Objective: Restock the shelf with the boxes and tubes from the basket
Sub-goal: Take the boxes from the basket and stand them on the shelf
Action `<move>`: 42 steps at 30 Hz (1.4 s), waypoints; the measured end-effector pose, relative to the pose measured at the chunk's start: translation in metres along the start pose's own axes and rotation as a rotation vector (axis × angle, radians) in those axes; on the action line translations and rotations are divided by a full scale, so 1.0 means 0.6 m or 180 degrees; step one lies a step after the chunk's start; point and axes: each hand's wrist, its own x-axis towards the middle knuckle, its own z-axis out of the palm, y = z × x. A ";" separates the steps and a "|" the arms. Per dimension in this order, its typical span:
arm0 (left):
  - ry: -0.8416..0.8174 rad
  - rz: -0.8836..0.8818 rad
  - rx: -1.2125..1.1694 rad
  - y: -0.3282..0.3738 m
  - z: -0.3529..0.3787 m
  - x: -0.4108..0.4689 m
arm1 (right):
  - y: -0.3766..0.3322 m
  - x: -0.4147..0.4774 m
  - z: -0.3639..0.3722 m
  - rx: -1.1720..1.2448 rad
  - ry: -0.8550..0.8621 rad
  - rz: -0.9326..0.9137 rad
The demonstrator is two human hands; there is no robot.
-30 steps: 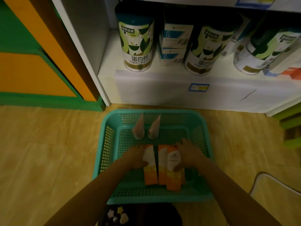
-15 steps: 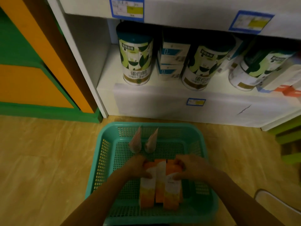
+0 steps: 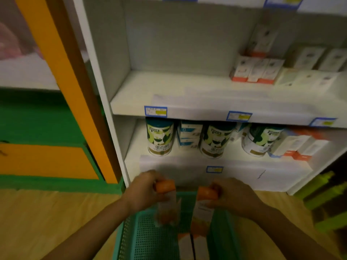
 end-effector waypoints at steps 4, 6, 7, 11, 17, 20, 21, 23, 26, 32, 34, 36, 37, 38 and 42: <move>0.0273 0.0176 -0.0048 0.066 -0.121 0.002 | -0.051 -0.019 -0.112 -0.0064 0.0397 -0.0097; 0.0321 0.0281 0.0020 0.103 -0.183 0.004 | -0.077 -0.032 -0.175 -0.0121 0.0514 -0.0172; 0.0332 0.0347 0.0090 0.123 -0.215 0.004 | -0.089 -0.039 -0.207 -0.0138 0.0578 -0.0213; 0.0448 0.0552 0.0374 0.201 -0.336 0.004 | -0.141 -0.074 -0.339 -0.0082 0.0878 -0.0312; 0.0719 0.0817 0.0261 0.314 -0.496 0.010 | -0.209 -0.129 -0.522 0.0085 0.1340 -0.0604; 0.0973 0.0948 0.0300 0.370 -0.557 0.026 | -0.233 -0.150 -0.598 0.0165 0.1543 -0.0745; 0.1072 0.1006 0.0331 0.388 -0.573 0.034 | -0.238 -0.154 -0.620 0.0165 0.1600 -0.0780; 0.1231 0.1104 0.0383 0.420 -0.598 0.053 | -0.244 -0.157 -0.661 0.0138 0.1712 -0.0807; 0.1420 0.1221 0.0462 0.457 -0.623 0.087 | -0.252 -0.157 -0.709 0.0110 0.1958 -0.0762; 0.1777 0.1098 0.0518 0.492 -0.630 0.156 | -0.252 -0.124 -0.751 0.0038 0.2277 -0.0658; 0.1831 0.1068 0.0501 0.491 -0.623 0.175 | -0.252 -0.109 -0.758 0.0034 0.2374 -0.0620; 0.1894 0.1054 0.0509 0.490 -0.619 0.192 | -0.252 -0.094 -0.763 0.0087 0.2491 -0.0589; 0.1936 0.1043 0.0543 0.489 -0.619 0.199 | -0.252 -0.087 -0.764 0.0106 0.2544 -0.0576; 0.1976 0.1023 0.0588 0.489 -0.619 0.205 | -0.252 -0.081 -0.766 0.0115 0.2592 -0.0562; 0.2028 0.0911 0.0730 0.487 -0.622 0.226 | -0.251 -0.063 -0.777 0.0064 0.2714 -0.0522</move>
